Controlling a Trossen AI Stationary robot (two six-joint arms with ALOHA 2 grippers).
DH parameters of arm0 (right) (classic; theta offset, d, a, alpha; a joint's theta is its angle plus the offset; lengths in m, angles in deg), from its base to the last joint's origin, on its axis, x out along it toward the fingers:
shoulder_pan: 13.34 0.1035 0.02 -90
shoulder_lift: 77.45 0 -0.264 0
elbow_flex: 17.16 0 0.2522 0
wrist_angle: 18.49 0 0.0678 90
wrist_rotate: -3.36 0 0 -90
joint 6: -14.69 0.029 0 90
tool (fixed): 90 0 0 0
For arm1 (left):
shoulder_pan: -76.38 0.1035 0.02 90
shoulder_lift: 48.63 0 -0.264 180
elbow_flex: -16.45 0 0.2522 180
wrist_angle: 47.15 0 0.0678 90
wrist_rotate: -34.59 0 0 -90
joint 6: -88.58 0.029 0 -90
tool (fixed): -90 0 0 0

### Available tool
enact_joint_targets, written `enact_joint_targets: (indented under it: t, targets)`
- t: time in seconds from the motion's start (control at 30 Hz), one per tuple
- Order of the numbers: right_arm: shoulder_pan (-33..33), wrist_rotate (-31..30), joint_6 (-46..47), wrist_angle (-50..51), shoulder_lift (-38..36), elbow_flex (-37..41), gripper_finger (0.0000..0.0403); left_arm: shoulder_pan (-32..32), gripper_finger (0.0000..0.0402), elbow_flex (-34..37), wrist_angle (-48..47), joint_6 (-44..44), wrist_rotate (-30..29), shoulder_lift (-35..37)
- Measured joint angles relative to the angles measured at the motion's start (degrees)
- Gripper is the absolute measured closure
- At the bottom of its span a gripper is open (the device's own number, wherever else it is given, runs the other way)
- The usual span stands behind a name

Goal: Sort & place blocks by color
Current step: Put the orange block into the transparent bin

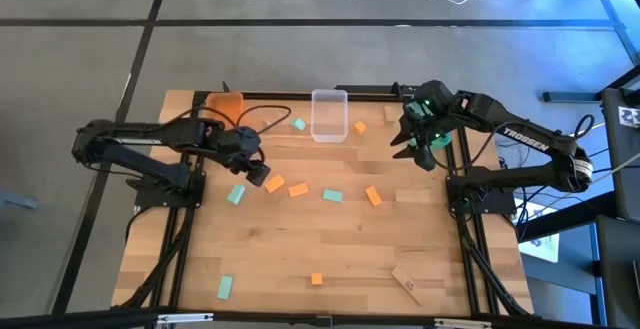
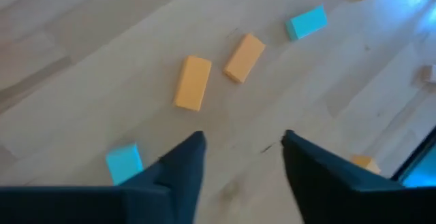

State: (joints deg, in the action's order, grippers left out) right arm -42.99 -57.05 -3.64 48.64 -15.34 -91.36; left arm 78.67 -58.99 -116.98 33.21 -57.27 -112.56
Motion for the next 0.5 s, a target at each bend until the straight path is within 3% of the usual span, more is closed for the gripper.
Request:
enact_joint_targets:
  t: [0.2, 0.5]
  targets:
    - [0.0, 0.0, 0.0, 0.0, 0.0, 0.0, 0.0202, 1.1, 0.0116, 0.0, 0.2, 5.9, -0.8, -2.7]
    - [0.0, 0.0, 0.0, 0.0, 0.0, 0.0, 0.0202, -1.0, 0.0114, 0.0, 3.2, 12.2, -5.4, -12.1]
